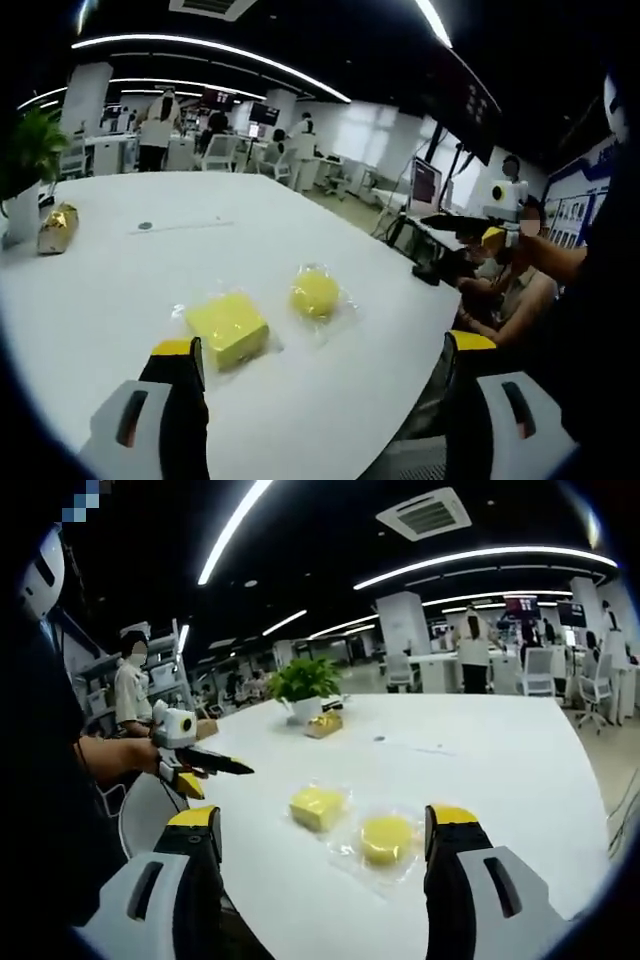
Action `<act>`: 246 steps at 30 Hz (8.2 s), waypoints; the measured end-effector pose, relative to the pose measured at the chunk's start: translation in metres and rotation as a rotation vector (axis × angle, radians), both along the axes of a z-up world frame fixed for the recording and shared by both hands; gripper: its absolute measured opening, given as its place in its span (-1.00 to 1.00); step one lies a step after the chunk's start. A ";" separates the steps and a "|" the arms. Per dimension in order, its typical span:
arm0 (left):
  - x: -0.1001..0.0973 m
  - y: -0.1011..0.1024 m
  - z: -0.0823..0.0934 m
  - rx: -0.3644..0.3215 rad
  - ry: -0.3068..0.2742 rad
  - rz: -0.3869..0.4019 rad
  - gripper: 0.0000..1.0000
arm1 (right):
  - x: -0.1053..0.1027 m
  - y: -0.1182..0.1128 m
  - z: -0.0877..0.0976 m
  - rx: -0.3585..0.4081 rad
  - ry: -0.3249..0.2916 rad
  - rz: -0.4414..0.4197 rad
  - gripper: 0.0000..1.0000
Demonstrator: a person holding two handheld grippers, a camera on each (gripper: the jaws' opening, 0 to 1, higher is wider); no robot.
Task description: Compare the silicone blocks by pressing each to a similar depth, holding the contact briefly, and releasing to observe deformation and rebound differences across the visible hardness samples.
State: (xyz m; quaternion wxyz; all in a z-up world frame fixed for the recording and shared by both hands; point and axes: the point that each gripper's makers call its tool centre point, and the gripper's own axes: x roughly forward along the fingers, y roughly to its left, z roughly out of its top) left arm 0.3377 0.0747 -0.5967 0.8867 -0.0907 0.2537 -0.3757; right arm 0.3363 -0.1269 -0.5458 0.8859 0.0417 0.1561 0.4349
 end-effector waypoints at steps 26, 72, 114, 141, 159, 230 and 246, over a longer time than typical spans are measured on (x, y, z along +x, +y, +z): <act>0.111 -0.100 -0.053 -0.089 0.409 -0.029 0.41 | -0.009 -0.037 -0.015 -0.020 0.038 -0.096 0.46; 0.162 -0.111 -0.134 -0.254 0.761 0.276 -0.80 | -0.012 -0.069 -0.028 -0.022 0.086 -0.192 0.40; 0.104 -0.145 -0.018 -0.383 0.397 -0.094 -1.00 | -0.014 -0.053 -0.023 -0.071 0.061 -0.115 0.35; 0.073 -0.083 0.130 -0.494 0.040 -0.083 -1.00 | -0.014 0.002 0.001 -0.054 0.007 0.058 0.30; 0.036 -0.089 0.154 -0.277 -0.273 -0.238 -1.00 | -0.003 0.034 0.011 -0.040 -0.007 0.144 0.29; 0.006 -0.116 0.180 -0.216 -0.423 -0.452 -1.00 | 0.000 0.111 0.064 0.110 -0.103 0.353 -0.76; 0.009 -0.118 0.183 -0.273 -0.370 -0.431 -1.00 | 0.001 0.107 0.065 0.115 -0.117 0.371 -0.77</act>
